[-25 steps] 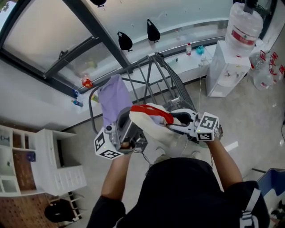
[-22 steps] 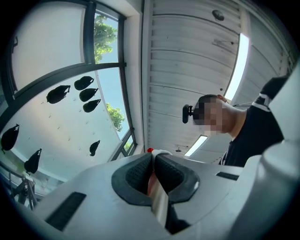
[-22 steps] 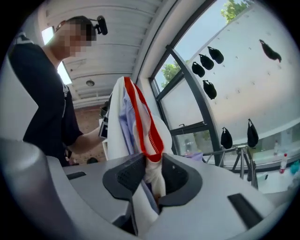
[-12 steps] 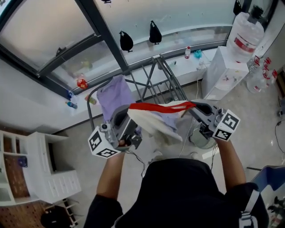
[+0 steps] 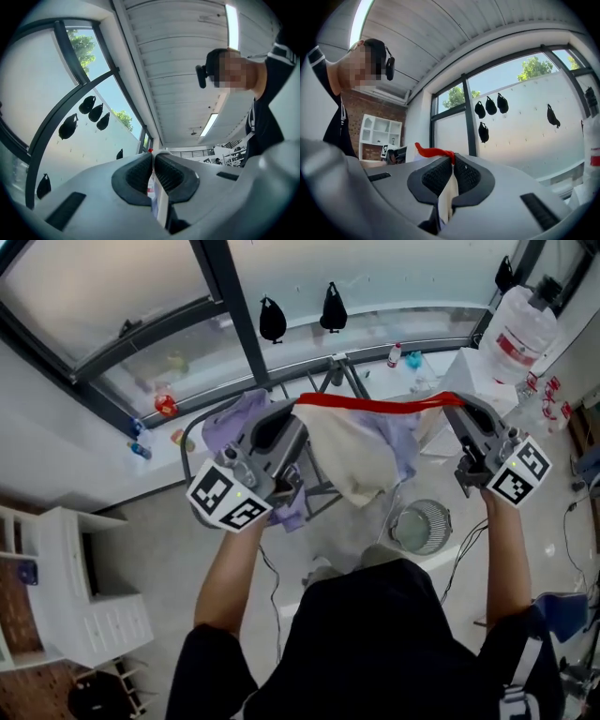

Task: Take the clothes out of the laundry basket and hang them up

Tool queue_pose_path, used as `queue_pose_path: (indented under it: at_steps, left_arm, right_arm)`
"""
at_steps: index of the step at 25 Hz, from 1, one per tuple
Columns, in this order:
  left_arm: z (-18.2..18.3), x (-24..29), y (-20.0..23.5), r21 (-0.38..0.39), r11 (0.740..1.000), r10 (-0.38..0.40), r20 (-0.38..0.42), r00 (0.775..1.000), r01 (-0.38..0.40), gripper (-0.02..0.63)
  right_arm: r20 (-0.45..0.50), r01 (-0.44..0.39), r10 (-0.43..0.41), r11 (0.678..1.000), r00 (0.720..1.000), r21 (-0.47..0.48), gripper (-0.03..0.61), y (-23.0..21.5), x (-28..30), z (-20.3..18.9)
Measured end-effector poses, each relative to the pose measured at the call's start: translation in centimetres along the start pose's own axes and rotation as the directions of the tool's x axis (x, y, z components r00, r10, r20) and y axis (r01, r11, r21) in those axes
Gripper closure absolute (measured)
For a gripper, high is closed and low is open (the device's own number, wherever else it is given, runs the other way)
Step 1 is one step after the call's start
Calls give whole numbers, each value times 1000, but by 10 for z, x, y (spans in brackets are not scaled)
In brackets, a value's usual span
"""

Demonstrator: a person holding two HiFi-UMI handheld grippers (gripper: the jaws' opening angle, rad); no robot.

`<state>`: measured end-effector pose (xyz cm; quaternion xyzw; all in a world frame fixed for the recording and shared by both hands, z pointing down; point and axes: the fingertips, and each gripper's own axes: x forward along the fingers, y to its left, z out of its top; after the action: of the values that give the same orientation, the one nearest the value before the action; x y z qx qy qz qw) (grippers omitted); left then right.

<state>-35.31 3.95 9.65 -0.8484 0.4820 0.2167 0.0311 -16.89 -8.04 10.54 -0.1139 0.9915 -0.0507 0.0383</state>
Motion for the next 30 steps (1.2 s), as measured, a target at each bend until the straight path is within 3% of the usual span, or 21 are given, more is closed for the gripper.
queue_pose_path:
  at_steps: [6,15,17,21,30]
  left_arm:
    - [-24,19,53,50,995,93,-114,989,-88,600]
    - [-65,22,178,55,951,307,-241,921,-303,600]
    - [-78,25,209,72,937,348,-277,895,-342,600]
    - [-118,19,269,123,904,424,-385,820,-410,600]
    - [-199,15,381,113,832,521,-497,694,-544,600]
  right_arm:
    - [-53,9,-7,999,999,42,571,-46,44,-22]
    - [-89,-29,48,978,995,204,571,-120,152,-86]
    - [-119,-35,59,979,991,199,571,-141,181,-102]
    - [-246,-64,72,997,967,41,571,-169,231,-150]
    - [-345,-39,108,979,932,201,571,-244,308,-239]
